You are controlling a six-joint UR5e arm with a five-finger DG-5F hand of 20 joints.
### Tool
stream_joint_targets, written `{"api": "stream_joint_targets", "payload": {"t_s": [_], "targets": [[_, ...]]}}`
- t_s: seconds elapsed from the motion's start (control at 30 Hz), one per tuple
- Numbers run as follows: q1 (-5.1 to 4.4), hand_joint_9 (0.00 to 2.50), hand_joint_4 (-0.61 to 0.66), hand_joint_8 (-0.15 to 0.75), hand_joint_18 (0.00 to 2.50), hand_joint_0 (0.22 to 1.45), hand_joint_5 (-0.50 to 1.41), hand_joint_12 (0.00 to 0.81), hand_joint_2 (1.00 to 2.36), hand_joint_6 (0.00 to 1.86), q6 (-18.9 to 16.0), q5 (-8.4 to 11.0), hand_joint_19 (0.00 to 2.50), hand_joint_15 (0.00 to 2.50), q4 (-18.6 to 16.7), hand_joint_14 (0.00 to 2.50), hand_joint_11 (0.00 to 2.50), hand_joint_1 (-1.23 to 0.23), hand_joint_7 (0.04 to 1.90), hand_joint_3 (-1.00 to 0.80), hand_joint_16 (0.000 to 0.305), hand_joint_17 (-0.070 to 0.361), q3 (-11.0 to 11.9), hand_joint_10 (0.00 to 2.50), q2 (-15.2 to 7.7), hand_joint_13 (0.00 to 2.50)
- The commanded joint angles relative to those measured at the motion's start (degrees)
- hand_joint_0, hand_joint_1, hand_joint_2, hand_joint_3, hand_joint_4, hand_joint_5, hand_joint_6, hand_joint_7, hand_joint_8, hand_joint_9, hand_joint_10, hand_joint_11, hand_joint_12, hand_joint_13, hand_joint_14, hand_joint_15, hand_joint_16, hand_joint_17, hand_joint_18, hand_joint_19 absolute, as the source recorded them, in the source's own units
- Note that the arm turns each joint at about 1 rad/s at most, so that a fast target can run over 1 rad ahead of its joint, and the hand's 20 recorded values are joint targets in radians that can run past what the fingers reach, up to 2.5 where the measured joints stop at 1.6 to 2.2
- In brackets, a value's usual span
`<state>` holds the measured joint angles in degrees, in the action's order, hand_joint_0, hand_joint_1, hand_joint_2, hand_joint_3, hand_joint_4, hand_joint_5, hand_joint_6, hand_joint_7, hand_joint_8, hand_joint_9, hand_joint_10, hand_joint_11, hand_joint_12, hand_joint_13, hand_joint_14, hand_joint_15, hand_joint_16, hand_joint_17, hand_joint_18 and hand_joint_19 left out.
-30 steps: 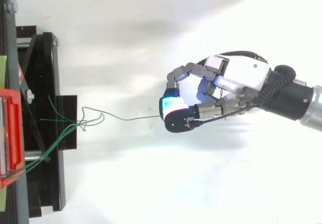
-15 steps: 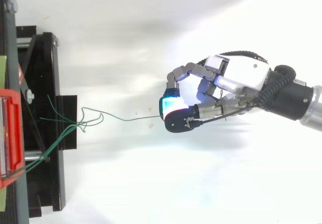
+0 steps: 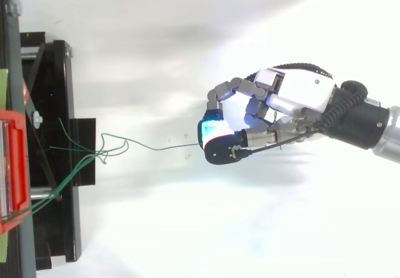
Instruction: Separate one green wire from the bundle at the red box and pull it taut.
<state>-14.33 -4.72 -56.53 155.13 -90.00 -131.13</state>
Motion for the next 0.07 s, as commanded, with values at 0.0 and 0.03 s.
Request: {"api": "stream_joint_targets", "payload": {"t_s": [0.0,0.03], "targets": [[0.0,1.61,0.0,0.295,1.32,0.63,-0.08,0.383,1.01,0.89,0.1,-0.07,1.16,0.96,0.0,1.79,1.32,-0.79,1.2,-0.06,0.06,0.135,0.0,1.43,0.0,1.51],[0.0,1.61,0.0,0.295,1.32,0.63,-0.08,0.378,1.01,0.89,0.1,0.02,1.16,0.96,0.0,1.79,1.32,-0.79,1.2,-0.06,0.06,0.136,0.0,1.42,0.0,1.51]]}}
